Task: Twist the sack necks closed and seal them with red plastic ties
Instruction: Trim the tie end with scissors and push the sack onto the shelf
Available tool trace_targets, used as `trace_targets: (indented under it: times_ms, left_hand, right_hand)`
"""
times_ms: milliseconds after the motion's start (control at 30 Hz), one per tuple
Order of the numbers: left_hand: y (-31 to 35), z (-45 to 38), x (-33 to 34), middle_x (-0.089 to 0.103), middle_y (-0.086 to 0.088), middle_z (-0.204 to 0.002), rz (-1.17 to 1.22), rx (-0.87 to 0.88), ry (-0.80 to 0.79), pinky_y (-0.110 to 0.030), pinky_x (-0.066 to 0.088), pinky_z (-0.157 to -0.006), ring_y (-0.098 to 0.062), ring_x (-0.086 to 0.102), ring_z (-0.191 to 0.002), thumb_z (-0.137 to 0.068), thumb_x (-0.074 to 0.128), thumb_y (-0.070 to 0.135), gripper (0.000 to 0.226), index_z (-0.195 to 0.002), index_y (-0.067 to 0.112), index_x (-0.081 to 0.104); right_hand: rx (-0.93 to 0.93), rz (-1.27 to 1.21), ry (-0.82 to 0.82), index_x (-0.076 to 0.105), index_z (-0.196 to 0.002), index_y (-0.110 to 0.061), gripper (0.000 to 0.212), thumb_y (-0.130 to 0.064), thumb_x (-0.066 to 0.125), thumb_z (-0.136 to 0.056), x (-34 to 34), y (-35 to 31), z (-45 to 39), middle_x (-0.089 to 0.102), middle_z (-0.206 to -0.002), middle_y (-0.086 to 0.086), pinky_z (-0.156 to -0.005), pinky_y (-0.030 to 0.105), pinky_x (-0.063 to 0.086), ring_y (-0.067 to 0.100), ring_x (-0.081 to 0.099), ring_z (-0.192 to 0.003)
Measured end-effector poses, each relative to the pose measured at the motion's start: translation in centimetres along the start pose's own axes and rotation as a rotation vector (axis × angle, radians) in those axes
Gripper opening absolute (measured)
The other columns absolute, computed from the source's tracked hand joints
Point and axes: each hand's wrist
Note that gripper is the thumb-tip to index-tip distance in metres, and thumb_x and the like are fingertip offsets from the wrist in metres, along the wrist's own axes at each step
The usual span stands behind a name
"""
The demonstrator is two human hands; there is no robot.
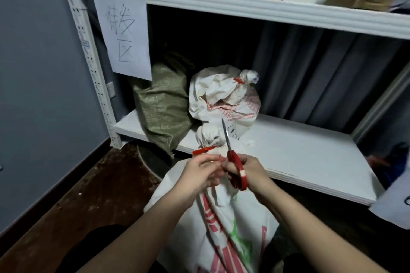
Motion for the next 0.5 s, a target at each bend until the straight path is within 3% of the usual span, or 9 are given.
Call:
trace_targets:
  times_ms: [133,267,500]
  left_hand:
    - [1.5,0.3,3.0,0.068,-0.002,-0.075,0.025,-0.011,0.038,-0.014,0.053,-0.052,-0.003,0.066,-0.058,-0.091,0.059,0.002,0.01,-0.094,0.009,0.066]
    - [3.2,0.3,6.6,0.065,0.003,-0.081,-0.085,0.017,0.033,-0.018,0.042,-0.056,-0.007,0.06,-0.075,-0.087,0.065,0.01,0.007,-0.089,0.016,0.067]
    - [4.3,0.9,15.7,0.061,0.011,-0.077,-0.153,-0.007,-0.108,-0.022,0.035,-0.066,-0.001,0.052,-0.077,-0.086,0.066,0.019,0.005,-0.081,0.021,0.066]
  right_hand:
    - [-0.045,-0.134,0.133,0.065,-0.086,-0.004,0.004,-0.003,0.067,-0.084,-1.1,-0.8,1.8,0.064,-0.066,0.004,-0.051,0.015,0.044,0.009,0.057,-0.055]
    - [-0.132,-0.169,0.251,0.06,-0.09,-0.007,0.01,-0.004,0.067,-0.084,-3.9,-2.4,3.6,0.065,-0.077,0.009,-0.052,0.019,0.047,0.011,0.064,-0.062]
    - [-0.231,-0.108,0.367,0.054,-0.091,-0.007,0.013,-0.001,0.065,-0.086,-11.7,-3.7,6.9,0.064,-0.075,0.009,-0.055,0.02,0.051,0.013,0.068,-0.06]
Point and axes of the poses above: each hand's wrist, its own z-axis away from the middle knuckle, its own x-axis out of the palm, y = z × x
